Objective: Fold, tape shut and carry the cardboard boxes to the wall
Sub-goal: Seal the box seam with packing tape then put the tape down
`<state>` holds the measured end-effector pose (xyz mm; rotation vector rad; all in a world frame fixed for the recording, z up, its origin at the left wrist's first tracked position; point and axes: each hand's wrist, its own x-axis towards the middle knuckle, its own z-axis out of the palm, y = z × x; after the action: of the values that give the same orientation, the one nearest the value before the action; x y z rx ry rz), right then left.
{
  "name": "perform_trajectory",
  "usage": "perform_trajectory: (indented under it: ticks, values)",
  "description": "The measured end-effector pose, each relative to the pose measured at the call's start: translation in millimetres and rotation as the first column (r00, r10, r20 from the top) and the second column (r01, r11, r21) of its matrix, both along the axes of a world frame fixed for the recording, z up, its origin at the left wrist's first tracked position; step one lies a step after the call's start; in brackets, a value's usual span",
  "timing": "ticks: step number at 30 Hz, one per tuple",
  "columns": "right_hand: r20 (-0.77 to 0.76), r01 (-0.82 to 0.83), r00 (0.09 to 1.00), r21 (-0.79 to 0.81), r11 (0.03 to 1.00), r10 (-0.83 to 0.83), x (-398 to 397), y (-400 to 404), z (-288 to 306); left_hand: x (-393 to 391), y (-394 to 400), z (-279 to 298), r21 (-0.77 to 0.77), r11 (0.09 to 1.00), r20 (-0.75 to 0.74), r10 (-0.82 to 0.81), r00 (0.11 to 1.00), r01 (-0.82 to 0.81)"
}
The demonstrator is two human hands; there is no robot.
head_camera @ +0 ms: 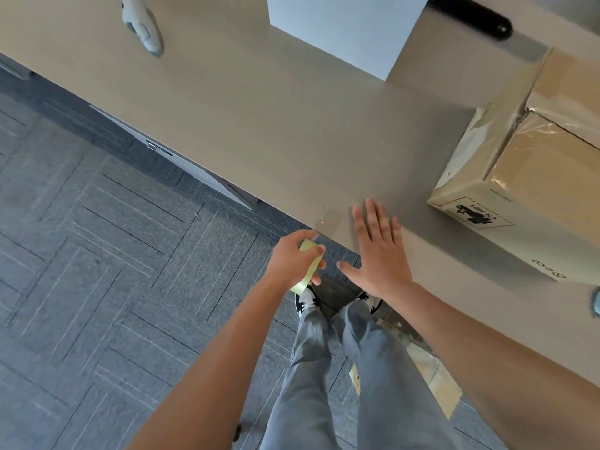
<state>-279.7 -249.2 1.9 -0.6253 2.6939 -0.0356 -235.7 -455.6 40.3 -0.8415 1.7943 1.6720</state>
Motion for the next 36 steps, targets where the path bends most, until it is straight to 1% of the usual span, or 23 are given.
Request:
perform_trajectory:
  ticks: [4,9,11,12,13,14,15,16,17,18,19,20,22,24,26,28,31,33,36]
  values:
    - [0.029,-0.002,1.0,-0.024,1.0,0.003,-2,3,2,-8,3,17,0.024,1.0,0.006,0.017,1.0,-0.017]
    - [0.108,-0.006,0.994,-0.029,1.0,0.009,-8,5,11,-18,12,42,-0.03,1.0,-0.036,-0.004,0.999,0.003]
    - [0.149,0.038,0.989,-0.108,0.993,-0.021,-12,6,18,-19,14,58,-0.024,1.0,-0.068,-0.008,0.998,0.006]
    - [0.188,0.105,0.98,-0.186,0.977,-0.069,-15,7,23,-19,15,67,-0.022,1.0,-0.086,-0.013,0.996,0.011]
    - [0.252,0.219,0.956,-0.278,0.935,-0.149,-17,7,29,-18,16,76,-0.029,0.999,-0.106,-0.035,0.994,0.032]
    - [0.325,0.36,0.913,-0.363,0.859,-0.246,-20,8,40,-17,17,85,-0.043,0.997,-0.127,-0.07,0.989,0.065]
    - [0.414,0.52,0.839,-0.419,0.745,-0.353,-23,8,54,-15,18,94,-0.057,0.993,-0.146,-0.108,0.983,0.101]
    - [0.527,0.67,0.734,-0.461,0.582,-0.428,-25,9,69,-13,20,103,-0.065,0.989,-0.164,-0.14,0.977,0.131]
    - [0.664,0.794,0.605,-0.462,0.396,-0.439,-26,9,87,-12,23,112,-0.062,0.986,-0.181,-0.162,0.97,0.154]
    - [0.795,0.882,0.47,-0.41,0.231,-0.383,-27,12,103,-11,26,120,-0.051,0.983,-0.195,-0.18,0.964,0.174]
    - [0.884,0.932,0.361,-0.339,0.125,-0.298,-27,16,118,-11,30,128,-0.037,0.979,-0.207,-0.203,0.957,0.2]
    - [0.931,0.956,0.292,-0.284,0.068,-0.22,-26,22,132,-12,35,135,-0.027,0.972,-0.219,-0.233,0.947,0.233]
    - [0.966,0.973,0.228,-0.23,-0.002,-0.119,-22,36,150,-14,45,146,-0.018,0.951,-0.241,-0.304,0.922,0.309]
    - [0.973,0.969,0.217,-0.224,-0.104,-0.074,-19,53,163,-17,57,154,-0.012,0.924,-0.254,-0.373,0.892,0.383]
    - [0.967,0.944,0.245,-0.256,-0.209,-0.075,-17,72,176,-22,71,160,-0.013,0.897,-0.264,-0.428,0.864,0.441]
    - [0.949,0.909,0.296,-0.315,-0.274,-0.109,-14,94,187,-28,88,168,-0.025,0.873,-0.273,-0.474,0.837,0.487]
    - [0.913,0.869,0.355,-0.401,-0.289,-0.201,-9,127,202,-37,113,181,-0.037,0.836,-0.287,-0.533,0.796,0.547]
    - [0.893,0.853,0.372,-0.436,-0.287,-0.252,-4,148,214,-44,132,188,-0.062,0.797,-0.29,-0.591,0.753,0.601]
    - [0.865,0.816,0.398,-0.486,-0.312,-0.306,3,180,228,-55,163,196,-0.09,0.754,-0.29,-0.644,0.708,0.65]
